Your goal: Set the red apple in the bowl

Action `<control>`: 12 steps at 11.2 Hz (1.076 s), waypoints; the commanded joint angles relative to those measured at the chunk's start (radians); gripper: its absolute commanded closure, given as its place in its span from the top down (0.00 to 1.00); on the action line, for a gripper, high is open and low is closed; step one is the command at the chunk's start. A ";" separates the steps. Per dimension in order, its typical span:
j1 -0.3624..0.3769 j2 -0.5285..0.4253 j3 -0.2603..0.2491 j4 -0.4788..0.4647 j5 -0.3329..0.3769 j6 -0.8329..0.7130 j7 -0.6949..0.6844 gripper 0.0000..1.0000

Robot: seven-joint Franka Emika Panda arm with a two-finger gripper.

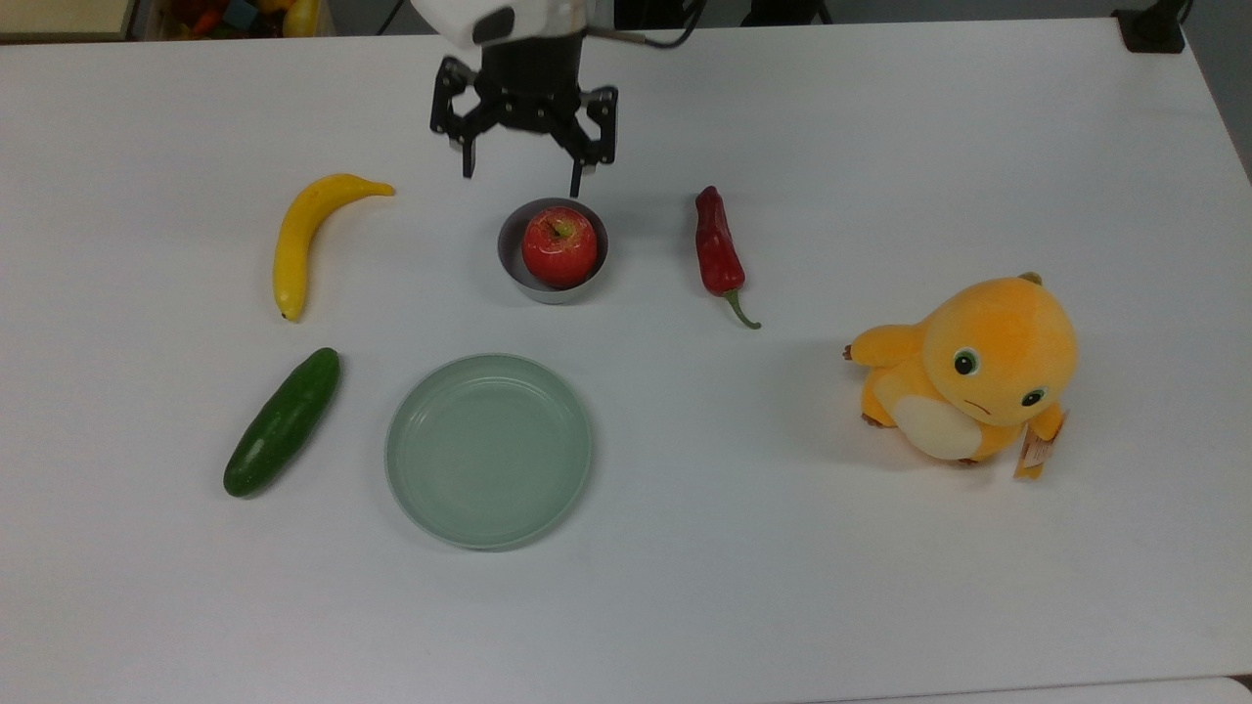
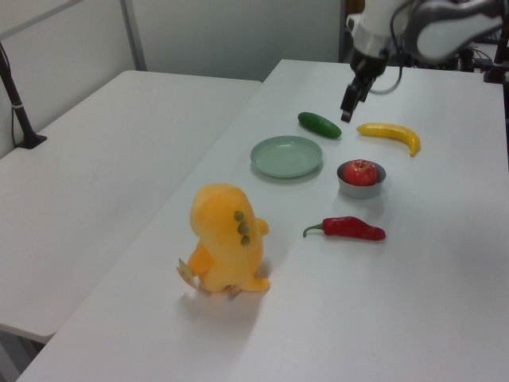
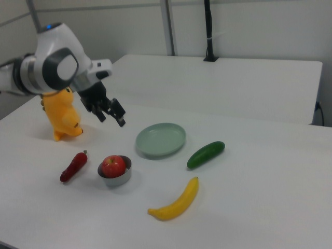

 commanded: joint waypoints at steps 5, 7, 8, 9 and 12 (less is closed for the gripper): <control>-0.028 -0.060 -0.011 0.339 0.211 -0.534 0.002 1.00; -0.032 -0.089 -0.014 0.344 0.214 -0.629 -0.001 1.00; -0.034 -0.089 -0.025 0.337 0.232 -0.614 -0.018 1.00; -0.034 -0.084 -0.045 0.323 0.252 -0.549 -0.106 1.00; -0.032 -0.066 -0.065 0.303 0.286 -0.472 -0.294 1.00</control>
